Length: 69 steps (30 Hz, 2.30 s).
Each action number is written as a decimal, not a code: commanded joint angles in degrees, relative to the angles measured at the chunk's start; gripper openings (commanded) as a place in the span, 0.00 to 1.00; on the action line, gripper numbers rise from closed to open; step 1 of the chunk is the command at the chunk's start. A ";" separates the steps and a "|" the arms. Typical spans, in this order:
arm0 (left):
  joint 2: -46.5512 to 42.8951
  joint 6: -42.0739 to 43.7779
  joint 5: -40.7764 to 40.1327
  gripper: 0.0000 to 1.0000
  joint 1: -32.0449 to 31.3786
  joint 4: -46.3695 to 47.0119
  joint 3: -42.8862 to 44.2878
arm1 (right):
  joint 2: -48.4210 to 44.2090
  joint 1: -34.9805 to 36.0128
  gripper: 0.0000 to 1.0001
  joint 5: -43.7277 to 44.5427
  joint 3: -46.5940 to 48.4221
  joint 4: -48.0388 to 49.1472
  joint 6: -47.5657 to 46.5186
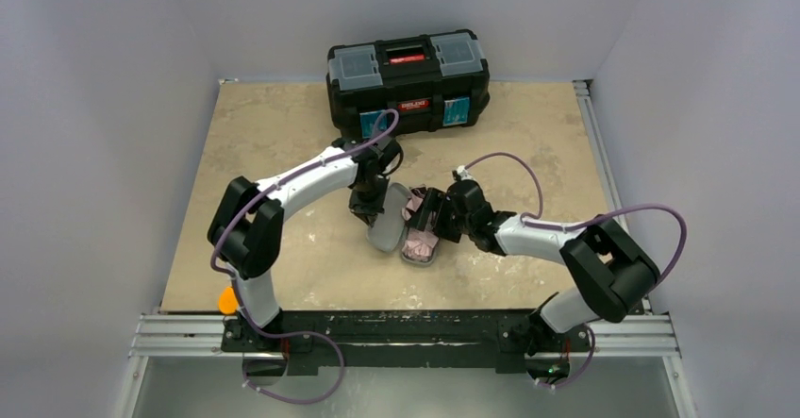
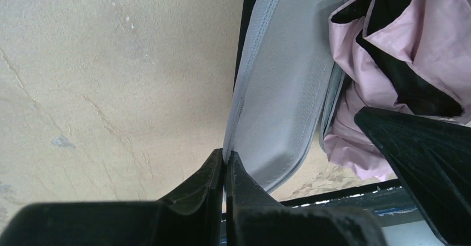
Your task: Put away the umbrella
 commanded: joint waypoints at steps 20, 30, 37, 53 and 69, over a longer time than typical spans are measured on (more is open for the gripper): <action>-4.86 5.69 -15.71 0.11 7.96 -3.52 3.38 | -23.07 -2.27 0.93 18.14 -0.01 -21.60 -3.47; 2.37 4.95 -12.22 0.03 7.94 7.26 1.61 | -11.75 -3.28 0.15 21.09 -2.56 -16.00 -4.33; 5.01 5.55 -8.60 0.02 5.97 12.36 1.75 | -4.34 -3.46 0.15 16.18 -0.25 -8.62 -7.27; 1.61 4.75 -5.30 0.02 -3.70 14.42 4.21 | -0.13 -3.89 0.12 6.53 0.63 1.99 -10.48; 1.28 2.49 -4.31 0.01 -7.08 14.53 4.57 | -7.43 -12.27 0.50 -9.63 -6.71 9.04 -11.60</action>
